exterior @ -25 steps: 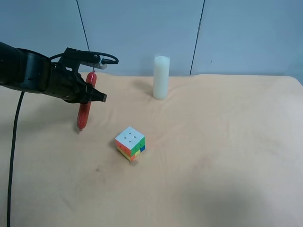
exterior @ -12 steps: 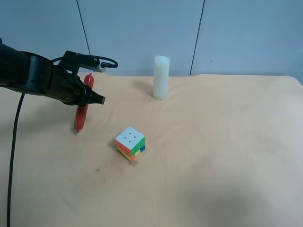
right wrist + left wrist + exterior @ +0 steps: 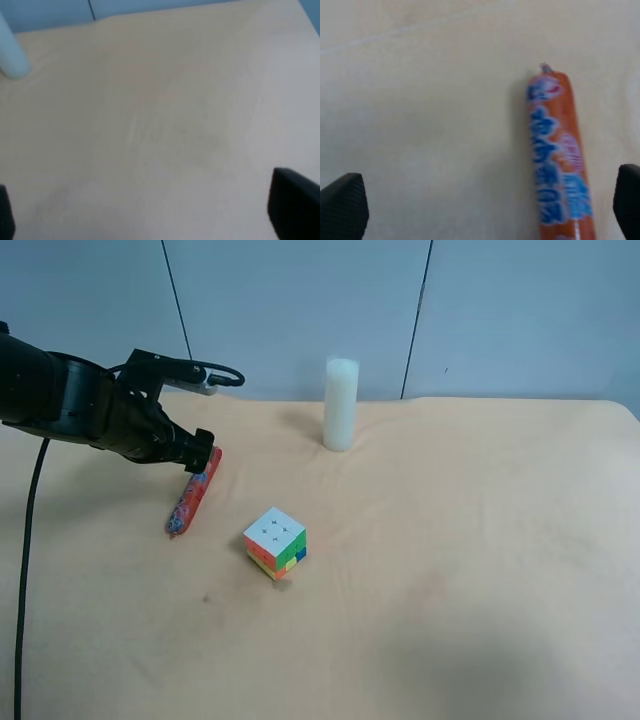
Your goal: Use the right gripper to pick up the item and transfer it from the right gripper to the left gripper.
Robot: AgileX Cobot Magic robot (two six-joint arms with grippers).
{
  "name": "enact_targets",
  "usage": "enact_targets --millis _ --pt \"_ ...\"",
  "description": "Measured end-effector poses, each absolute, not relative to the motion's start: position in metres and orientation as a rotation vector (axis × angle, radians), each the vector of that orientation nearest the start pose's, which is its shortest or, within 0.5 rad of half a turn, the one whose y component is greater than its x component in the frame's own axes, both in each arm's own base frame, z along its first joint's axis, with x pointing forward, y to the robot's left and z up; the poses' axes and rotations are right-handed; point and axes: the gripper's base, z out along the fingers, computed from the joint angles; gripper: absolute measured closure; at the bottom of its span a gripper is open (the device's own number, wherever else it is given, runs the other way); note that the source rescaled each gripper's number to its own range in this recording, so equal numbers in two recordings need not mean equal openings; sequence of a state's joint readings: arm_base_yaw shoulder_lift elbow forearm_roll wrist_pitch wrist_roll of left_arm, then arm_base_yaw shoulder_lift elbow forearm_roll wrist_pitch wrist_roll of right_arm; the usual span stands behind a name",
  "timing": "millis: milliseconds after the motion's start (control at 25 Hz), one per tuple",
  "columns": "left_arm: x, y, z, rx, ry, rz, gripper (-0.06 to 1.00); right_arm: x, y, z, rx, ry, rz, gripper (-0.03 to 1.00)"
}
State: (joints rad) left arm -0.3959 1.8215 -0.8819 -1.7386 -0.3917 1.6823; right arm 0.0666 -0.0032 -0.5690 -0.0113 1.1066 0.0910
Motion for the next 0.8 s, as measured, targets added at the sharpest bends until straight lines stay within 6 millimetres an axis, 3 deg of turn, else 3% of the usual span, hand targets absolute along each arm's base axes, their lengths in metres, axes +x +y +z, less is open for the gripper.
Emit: enact_targets --millis 320,560,800 --pt "0.327 -0.102 0.149 0.175 2.395 0.205 -0.04 -0.016 -0.002 0.292 0.026 2.019 0.087 -0.03" --pt "0.323 -0.104 0.187 0.154 2.268 0.105 -0.05 -0.016 -0.002 0.292 0.026 2.019 0.087 -0.03" --pt "0.3 -0.094 0.208 0.144 2.201 0.079 -0.05 -0.016 -0.002 0.292 0.026 2.018 0.087 -0.03"
